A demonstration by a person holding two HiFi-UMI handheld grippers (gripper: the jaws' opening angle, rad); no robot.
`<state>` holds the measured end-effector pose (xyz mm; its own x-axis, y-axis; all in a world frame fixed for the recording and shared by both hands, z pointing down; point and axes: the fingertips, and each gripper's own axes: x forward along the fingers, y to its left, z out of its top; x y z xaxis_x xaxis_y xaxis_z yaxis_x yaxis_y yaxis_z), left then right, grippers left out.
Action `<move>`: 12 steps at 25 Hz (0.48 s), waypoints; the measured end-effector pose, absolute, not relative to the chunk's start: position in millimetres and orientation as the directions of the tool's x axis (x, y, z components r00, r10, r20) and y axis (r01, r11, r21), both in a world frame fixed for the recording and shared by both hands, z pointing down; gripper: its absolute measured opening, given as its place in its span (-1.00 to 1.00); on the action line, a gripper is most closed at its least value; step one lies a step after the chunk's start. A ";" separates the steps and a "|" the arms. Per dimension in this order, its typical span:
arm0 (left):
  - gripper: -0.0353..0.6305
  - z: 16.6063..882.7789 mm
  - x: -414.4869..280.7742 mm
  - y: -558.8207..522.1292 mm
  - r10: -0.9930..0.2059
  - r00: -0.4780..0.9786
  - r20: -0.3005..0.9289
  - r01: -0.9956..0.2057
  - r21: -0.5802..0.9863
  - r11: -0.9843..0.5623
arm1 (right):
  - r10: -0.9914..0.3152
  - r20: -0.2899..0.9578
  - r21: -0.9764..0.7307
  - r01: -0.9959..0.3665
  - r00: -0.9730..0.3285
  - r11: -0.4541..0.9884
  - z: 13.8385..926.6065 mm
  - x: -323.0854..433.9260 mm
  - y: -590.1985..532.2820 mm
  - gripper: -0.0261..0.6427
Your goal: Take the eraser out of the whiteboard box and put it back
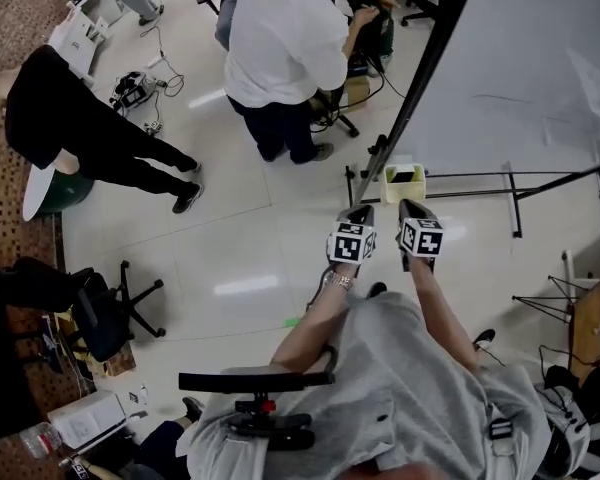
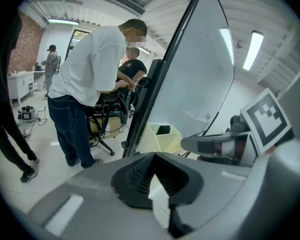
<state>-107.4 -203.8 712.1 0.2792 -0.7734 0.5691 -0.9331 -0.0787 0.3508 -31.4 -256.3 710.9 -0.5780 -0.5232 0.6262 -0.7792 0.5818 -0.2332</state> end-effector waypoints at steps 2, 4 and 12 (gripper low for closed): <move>-0.88 706.8 -104.6 -195.0 -0.787 0.250 0.565 -0.941 0.333 -0.059 | -0.502 0.628 -0.231 -0.758 -0.595 0.610 711.4 -33.2 -240.2 -0.91; -0.88 700.6 -100.6 -179.9 -0.797 0.209 0.566 -0.949 0.313 -0.027 | -0.469 0.622 -0.240 -0.723 -0.627 0.648 708.3 -36.9 -219.8 -0.91; -0.88 715.7 1.0 -83.0 -0.780 0.156 0.606 -0.954 0.296 0.039 | -0.363 0.630 -0.271 -0.632 -0.686 0.726 710.3 29.8 -107.7 -0.91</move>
<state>1.0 -83.0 715.7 0.1557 -0.7802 0.6058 -0.9545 0.0391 0.2957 29.8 -107.7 710.3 -0.6863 -0.3627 0.6305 -0.6324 0.7257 -0.2709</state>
